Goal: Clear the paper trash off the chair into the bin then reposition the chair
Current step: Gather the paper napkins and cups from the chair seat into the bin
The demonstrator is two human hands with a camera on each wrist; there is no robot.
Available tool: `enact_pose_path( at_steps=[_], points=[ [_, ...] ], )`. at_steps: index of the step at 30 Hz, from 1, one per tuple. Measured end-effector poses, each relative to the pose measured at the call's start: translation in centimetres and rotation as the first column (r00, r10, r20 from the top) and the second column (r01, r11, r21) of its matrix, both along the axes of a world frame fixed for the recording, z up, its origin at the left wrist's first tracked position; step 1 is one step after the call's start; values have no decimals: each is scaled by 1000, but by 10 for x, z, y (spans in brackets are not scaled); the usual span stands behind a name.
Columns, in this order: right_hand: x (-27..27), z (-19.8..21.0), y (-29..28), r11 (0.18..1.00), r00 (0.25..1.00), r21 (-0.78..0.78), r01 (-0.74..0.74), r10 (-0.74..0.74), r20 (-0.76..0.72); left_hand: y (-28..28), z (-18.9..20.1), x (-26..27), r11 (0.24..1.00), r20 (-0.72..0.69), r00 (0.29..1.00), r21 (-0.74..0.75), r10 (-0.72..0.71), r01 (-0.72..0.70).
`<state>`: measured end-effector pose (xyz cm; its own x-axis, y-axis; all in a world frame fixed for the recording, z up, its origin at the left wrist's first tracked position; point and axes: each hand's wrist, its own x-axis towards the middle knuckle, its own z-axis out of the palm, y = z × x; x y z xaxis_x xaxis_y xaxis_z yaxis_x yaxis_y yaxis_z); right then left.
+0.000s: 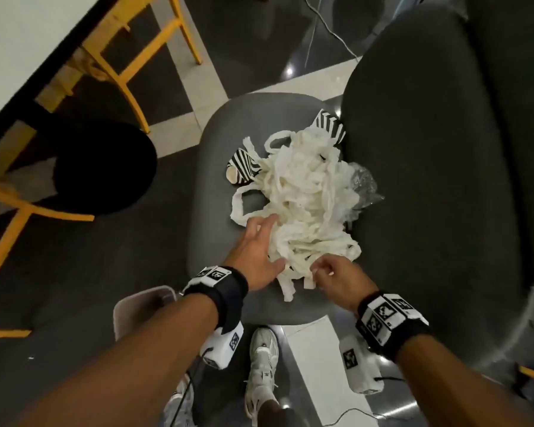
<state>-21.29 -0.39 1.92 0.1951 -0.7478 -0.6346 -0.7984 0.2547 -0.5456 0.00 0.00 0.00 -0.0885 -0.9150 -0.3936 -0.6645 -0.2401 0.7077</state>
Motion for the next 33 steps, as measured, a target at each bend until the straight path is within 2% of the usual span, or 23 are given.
enact_pose_path(
  at_steps=[3, 7, 10, 14, 18, 20, 22, 24, 26, 28, 30, 31, 33],
  points=[
    [-10, -8, -9, 997, 997, -16, 71, -70, 31, -16, -15, -14, 997, 64, 995, -3, -82, 82],
    [-14, -11, -16, 997, 997, -28, 75, -75, 31, -26, -38, -15, 985, 10, 985, 6, -174, 174],
    [-13, -8, -25, 994, 995, -42, 98, -97, 35, -32, -35, -12, 996, 16, 997, -34, -79, 80],
    [-7, 3, -39, 994, 997, -81, 70, -68, 29, -41, -26, -2, 994, -60, 996, -80, 69, -74],
    [-2, 13, -58, 981, 995, -170, 89, -97, -37, -42, -22, 16, 986, 62, 991, -129, 116, -107],
    [-3, 15, -67, 971, 990, -218, 101, -121, -79, -40, -25, 25, 982, 63, 987, -124, 149, -140],
    [-6, 14, -75, 944, 977, -317, 88, -144, -158, -37, -28, 34, 980, 39, 983, -96, 181, -176],
    [-9, 12, -81, 878, 947, -473, 75, -211, -242, -32, -34, 40, 973, 26, 977, -94, 212, -209],
    [-12, 10, -89, 831, 922, -546, 105, -287, -260, -28, -37, 43, 967, 6, 968, -57, 250, -249],
    [-14, 10, -99, 885, 913, -428, 181, -313, -261, -26, -38, 42, 962, -25, 962, 17, 273, -272],
    [-16, 9, -104, 946, 916, -289, 147, -240, -320, -24, -38, 41, 963, -22, 965, 69, 261, -259],
    [-16, 9, -105, 957, 915, -275, 89, -188, -357, -23, -38, 41, 972, 3, 975, 76, 223, -223],
    [-12, 13, -103, 933, 908, -361, 0, -151, -391, -19, -41, 42, 988, 52, 991, 82, 124, -128]
  ],
)
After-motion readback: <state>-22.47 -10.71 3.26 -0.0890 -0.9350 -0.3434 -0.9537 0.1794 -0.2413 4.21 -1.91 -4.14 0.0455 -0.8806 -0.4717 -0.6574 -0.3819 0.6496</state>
